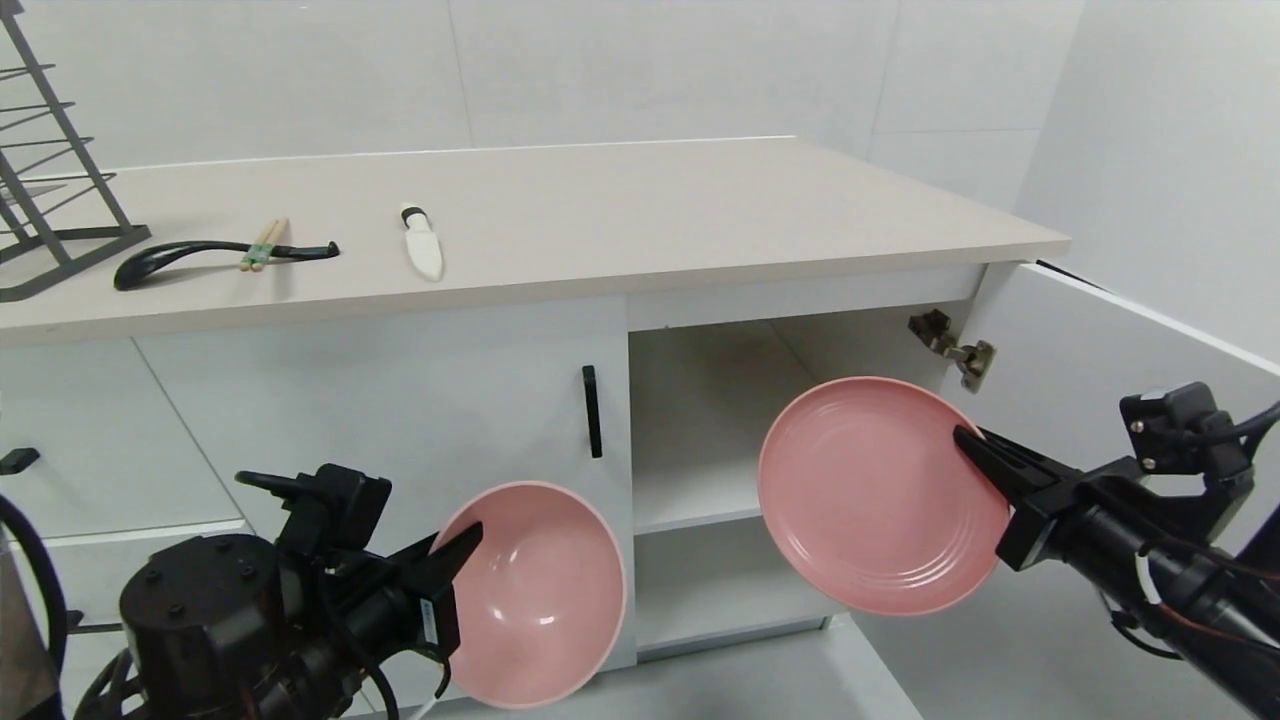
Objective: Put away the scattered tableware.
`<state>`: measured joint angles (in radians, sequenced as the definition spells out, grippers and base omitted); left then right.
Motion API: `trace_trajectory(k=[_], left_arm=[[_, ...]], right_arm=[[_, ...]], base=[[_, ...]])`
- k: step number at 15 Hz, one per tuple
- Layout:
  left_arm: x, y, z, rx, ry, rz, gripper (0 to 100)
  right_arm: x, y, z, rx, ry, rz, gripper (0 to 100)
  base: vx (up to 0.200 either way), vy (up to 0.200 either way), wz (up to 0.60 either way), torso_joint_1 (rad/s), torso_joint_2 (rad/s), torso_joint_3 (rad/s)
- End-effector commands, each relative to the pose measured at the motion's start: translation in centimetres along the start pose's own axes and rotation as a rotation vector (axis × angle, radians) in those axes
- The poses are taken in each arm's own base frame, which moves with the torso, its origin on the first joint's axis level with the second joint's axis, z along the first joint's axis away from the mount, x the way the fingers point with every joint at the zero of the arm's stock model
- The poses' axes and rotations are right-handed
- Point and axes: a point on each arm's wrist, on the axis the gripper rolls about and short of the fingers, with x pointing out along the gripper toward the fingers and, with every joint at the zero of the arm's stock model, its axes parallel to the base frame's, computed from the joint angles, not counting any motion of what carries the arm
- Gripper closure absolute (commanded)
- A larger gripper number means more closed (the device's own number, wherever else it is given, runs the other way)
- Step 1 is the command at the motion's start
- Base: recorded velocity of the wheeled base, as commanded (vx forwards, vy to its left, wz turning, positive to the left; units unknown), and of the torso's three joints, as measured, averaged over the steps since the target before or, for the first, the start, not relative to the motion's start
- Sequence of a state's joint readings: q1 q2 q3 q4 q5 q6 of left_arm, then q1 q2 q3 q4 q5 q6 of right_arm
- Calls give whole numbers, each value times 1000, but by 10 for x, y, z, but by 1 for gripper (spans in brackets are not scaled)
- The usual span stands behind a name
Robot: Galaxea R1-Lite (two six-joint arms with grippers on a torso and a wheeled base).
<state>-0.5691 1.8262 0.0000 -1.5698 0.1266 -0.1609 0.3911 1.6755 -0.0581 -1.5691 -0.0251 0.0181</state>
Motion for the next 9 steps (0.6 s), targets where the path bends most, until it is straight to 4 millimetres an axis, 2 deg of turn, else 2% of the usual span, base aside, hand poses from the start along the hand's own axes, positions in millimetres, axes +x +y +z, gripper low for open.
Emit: trace_trajectory(k=[1, 7, 9], left_arm=[[0, 0, 0, 0, 1, 2, 100], [1, 1, -1, 7, 2, 27, 100], [2, 0, -3, 10, 7, 64, 100]], right_arm=[[-1, 0, 2, -1, -10, 1, 100], [-2, 0, 1, -4, -5, 2, 100], [-3, 0, -1, -35, 4, 2, 100]], base=[[0, 0, 0, 0, 0, 0], [0, 0, 0, 0, 0, 0], [200, 0, 0, 2, 5, -2]])
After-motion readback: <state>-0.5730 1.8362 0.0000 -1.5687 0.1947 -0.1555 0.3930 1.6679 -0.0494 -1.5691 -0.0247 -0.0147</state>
